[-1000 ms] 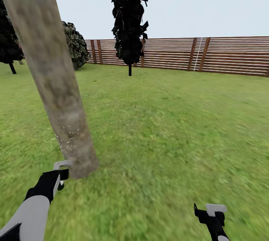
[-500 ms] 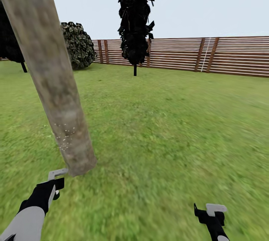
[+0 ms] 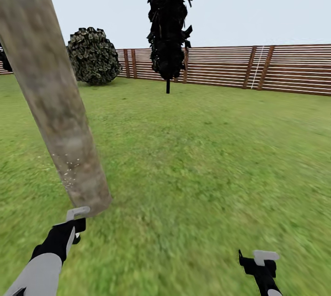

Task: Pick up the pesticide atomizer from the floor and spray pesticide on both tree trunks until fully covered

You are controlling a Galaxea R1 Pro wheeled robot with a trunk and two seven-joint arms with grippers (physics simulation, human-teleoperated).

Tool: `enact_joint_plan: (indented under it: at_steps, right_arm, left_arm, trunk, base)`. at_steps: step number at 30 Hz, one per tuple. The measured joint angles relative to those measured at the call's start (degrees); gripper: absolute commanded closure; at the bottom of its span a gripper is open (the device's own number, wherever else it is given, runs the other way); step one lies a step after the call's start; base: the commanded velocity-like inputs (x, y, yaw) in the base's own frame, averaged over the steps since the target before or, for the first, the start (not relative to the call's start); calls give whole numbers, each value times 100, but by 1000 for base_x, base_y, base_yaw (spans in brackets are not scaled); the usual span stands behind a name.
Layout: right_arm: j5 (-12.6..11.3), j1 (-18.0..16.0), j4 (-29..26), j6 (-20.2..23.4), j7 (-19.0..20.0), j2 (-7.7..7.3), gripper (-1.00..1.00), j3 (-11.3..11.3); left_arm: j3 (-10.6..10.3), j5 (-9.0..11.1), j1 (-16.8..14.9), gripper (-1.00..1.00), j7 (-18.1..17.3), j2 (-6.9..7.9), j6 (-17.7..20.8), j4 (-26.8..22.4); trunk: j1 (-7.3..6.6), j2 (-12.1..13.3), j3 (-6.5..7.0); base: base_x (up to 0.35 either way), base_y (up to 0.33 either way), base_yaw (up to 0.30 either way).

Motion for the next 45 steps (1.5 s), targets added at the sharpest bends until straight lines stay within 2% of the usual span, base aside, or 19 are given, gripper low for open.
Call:
enact_joint_plan:
  at_steps: [10,17,23,25,27,29,38,45]
  right_arm:
    - [0,-2,0,1,1,0,-100,0]
    - [0,-1,1,1,-1,1,-100,0]
    - [5,-1,1,2,1,9,-100,2]
    - [7,-1,5,2,2,10,-100,4]
    - [8,0,6,2,2,10,-100,5]
    - [8,0,7,2,2,9,-100,2]
    - [9,0,8,0,0,9,-100,3]
    - [9,-1,10,1,0,9,-100,8]
  left_arm:
    - [33,16,0,100,1,13,7,-63]
    - [35,18,2,100,8,20,8,-73]
    - [38,12,1,100,8,53,4,-78]
    - [31,14,8,100,8,47,-165,-75]
    - [27,6,31,100,7,34,-557,-26]
    - [33,13,45,100,-1,30,-697,-6]
    - [15,2,53,100,-7,2,-762,-9]
    - [40,5,54,100,-9,51,-719,-63]
  trunk:
    - [-2,0,0]
    - [1,0,0]
    - [0,0,0]
    - [0,0,0]
    - [0,0,0]
    - [0,0,0]
    - [-1,0,0]
    - [-2,0,0]
  base:
    - [218,-197,4]
    - [10,-251,242]
    - [-24,-41,278]
    - [-1,-3,275]
    - [0,-1,113]
    - [3,-15,40]
    - [112,-223,3]
    - [212,-202,71]
